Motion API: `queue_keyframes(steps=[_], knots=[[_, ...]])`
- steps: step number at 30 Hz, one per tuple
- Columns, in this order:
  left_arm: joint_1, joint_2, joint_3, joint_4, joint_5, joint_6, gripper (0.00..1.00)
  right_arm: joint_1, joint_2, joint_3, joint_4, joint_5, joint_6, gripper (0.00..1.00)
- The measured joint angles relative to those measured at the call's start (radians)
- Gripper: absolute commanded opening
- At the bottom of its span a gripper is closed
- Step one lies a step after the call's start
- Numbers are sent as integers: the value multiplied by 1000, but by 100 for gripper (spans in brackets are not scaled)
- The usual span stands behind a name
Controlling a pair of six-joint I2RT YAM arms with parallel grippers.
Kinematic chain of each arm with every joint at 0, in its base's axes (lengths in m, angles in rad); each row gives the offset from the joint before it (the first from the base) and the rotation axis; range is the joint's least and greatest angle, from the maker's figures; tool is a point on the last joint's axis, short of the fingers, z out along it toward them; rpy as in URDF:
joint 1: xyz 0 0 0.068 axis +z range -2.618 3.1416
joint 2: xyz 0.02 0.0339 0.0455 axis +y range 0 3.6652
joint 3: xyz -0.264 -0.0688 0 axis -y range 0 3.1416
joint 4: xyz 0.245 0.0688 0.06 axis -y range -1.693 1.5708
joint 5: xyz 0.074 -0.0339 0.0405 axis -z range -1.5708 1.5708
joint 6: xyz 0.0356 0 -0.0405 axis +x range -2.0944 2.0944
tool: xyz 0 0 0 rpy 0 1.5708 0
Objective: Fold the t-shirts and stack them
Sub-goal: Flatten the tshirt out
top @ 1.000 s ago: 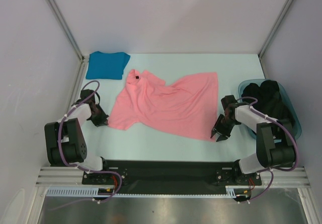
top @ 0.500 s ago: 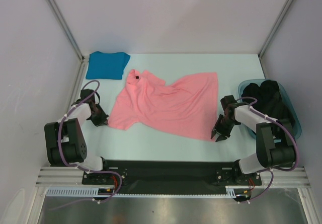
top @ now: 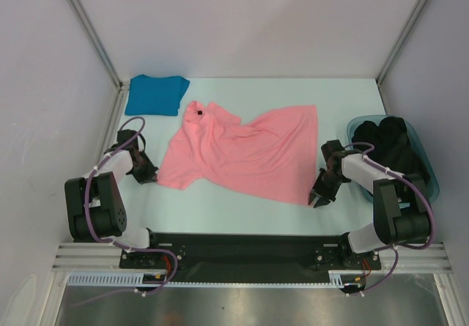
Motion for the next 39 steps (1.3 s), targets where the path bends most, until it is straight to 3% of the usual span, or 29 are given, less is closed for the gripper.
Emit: queue_keyframes(steps=[1,2,5,14,25,32,39], knots=[[0,0,0,0,0,0,0,0,2,0,-1,-3,0,24],[0,0,0,0,0,0,0,0,4,0,-1,-6,0,11],[0,0,0,0,7,0,0,0,12,2,6,-15,0,0],[0,-16,13,-10,20,0,0,2,13,57,-23,47,-11,0],[-2,-263,105,-57,22,0,0,1,-54,368,-159,159,-161,0],[-10,-424,293,-150,36,19,0,-3,-61,574,-251,184,-233,0],[-27,-441,523,-204,68,79,0,-7,-96,760,-344,175,-238,0]])
